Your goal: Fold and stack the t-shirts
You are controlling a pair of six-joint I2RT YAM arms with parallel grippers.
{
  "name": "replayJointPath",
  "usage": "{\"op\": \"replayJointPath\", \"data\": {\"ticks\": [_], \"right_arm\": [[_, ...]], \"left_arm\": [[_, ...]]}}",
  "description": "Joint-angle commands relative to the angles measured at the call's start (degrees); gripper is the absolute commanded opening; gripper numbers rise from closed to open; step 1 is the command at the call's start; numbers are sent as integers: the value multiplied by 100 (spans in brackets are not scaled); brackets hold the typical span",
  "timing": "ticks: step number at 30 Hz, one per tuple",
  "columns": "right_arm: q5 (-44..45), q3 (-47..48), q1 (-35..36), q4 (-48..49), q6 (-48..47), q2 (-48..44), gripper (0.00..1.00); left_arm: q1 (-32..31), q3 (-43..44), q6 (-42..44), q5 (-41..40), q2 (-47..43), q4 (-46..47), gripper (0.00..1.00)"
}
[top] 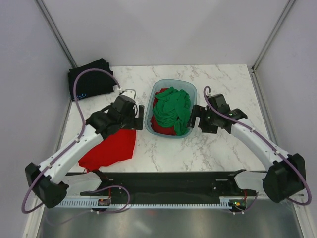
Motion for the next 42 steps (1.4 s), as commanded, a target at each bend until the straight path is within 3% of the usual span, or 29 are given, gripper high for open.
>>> {"op": "replayJointPath", "data": {"ticks": [1,8,9,11,12,14,17,22,24,28,29,30,31,32,35,40,42], "right_arm": [[55,271,27,527,-88,645,98],[661,790,44,616,-430,2271,87],[740,869,44,589,-448,2525,68],[1161,1132,9,554,-457,2711,41],[1232,1238,-43,511,-474,2878,19],[1355,1623,-315,396,-527,3046,0],[1749,2046,-763,185,-746,3222,0],[2654,2521,-1659,-271,-1386,3169,0],[4241,2953,-1731,-535,-1696,3274,0],[5713,4134,-2098,-772,-2284,3950,5],[5872,4461,-2205,-851,-2346,4187,11],[5960,4847,-2284,-1148,-2346,4685,61],[6031,5782,-2511,-1369,-2303,4968,89],[6031,6287,-2566,-1606,-2294,5241,98],[6172,7828,-2601,-2398,-2285,5990,98],[5593,7403,-2497,-2259,-1820,5193,98],[4699,7024,-2347,-1884,-1749,4615,98]], "left_arm": [[32,-220,-290,-401,-728,-68,99],[40,-1407,-676,-1104,-2196,-51,99],[32,-1460,-729,-1157,-2433,-33,98],[32,-1417,-704,-1201,-2619,10,98],[32,-1434,-703,-1271,-2759,46,97],[32,-1470,-721,-1385,-2822,37,97],[32,-1496,-721,-1272,-2857,37,96],[32,-1505,-712,-1210,-2813,46,95],[32,-1505,-712,-1192,-2761,46,95],[32,-1522,-686,-1122,-2620,64,95],[32,-1522,-668,-1105,-2567,81,95],[32,-1522,-660,-1061,-2462,90,95],[32,-1496,-625,-1034,-2401,90,95],[32,-1496,-616,-965,-2356,90,94],[23,-1487,-580,-885,-2259,90,93],[23,-1513,-615,-920,-2277,125,92],[23,-1522,-624,-929,-2294,116,92]]}}
